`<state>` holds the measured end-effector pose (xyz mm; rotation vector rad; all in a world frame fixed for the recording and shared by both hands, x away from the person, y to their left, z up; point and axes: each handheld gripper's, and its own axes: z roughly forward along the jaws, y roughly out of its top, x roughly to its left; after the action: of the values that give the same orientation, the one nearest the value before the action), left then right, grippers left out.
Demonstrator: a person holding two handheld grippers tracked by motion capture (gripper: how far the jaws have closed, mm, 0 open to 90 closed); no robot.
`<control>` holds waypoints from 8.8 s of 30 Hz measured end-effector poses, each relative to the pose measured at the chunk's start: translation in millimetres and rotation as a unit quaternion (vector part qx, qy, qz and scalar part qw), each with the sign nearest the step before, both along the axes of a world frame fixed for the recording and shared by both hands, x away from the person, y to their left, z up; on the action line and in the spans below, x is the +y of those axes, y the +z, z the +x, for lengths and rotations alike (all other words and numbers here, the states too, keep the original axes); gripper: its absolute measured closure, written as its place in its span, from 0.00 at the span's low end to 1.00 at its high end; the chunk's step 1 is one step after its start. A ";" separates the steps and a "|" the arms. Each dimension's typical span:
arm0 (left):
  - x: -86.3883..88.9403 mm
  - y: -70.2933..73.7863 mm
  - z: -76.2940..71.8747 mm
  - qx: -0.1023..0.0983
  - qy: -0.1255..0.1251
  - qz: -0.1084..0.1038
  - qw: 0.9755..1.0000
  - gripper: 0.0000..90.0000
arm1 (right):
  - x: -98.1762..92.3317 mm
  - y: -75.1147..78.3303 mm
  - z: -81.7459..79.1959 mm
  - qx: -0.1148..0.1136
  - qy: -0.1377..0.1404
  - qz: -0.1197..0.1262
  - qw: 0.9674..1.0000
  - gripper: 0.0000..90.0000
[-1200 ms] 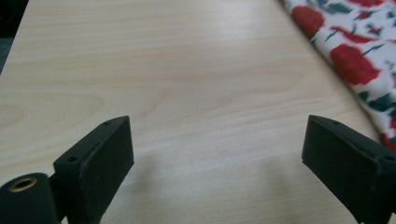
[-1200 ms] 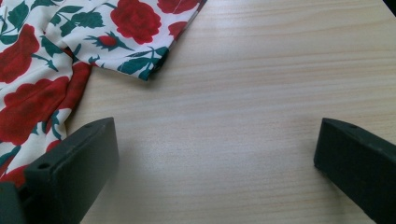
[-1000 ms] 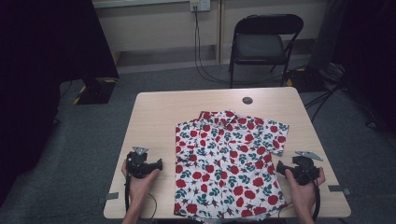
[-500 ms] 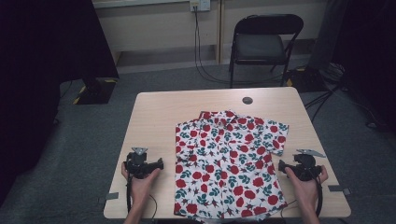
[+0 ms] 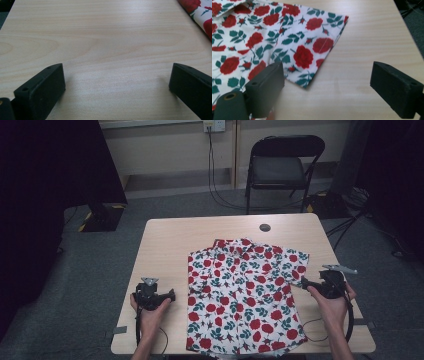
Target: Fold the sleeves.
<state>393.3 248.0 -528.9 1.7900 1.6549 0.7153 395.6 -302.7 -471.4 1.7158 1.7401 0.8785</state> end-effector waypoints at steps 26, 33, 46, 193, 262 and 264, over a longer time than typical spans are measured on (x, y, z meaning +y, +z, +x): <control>-0.4 0.0 1.3 0.000 0.002 -0.001 1.000 0.00 | -2.8 59.8 86.0 -0.040 0.017 -0.023 0.999 0.17; -1.0 0.1 2.1 0.001 0.007 -0.001 1.000 0.00 | -8.6 29.1 108.7 -0.012 0.014 -0.008 1.000 0.27; -1.2 0.1 2.2 0.001 0.008 -0.001 1.000 0.00 | -12.6 -11.6 144.2 0.040 -0.009 0.005 0.999 0.47; -1.0 0.3 2.4 0.001 0.008 -0.001 1.000 0.00 | 148.3 -27.2 157.8 0.077 0.122 -0.045 0.989 0.67; -1.0 0.3 2.3 0.001 0.009 -0.001 1.000 0.00 | 79.2 -46.1 36.7 0.000 0.088 -0.042 0.995 0.23; -1.0 0.3 2.3 0.001 0.008 -0.001 1.000 0.00 | 74.2 -44.2 35.1 -0.006 0.082 -0.019 0.996 0.18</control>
<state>395.7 247.0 -528.6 1.7778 1.6735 0.7192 430.8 -228.5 -515.6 1.5576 1.8979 0.9180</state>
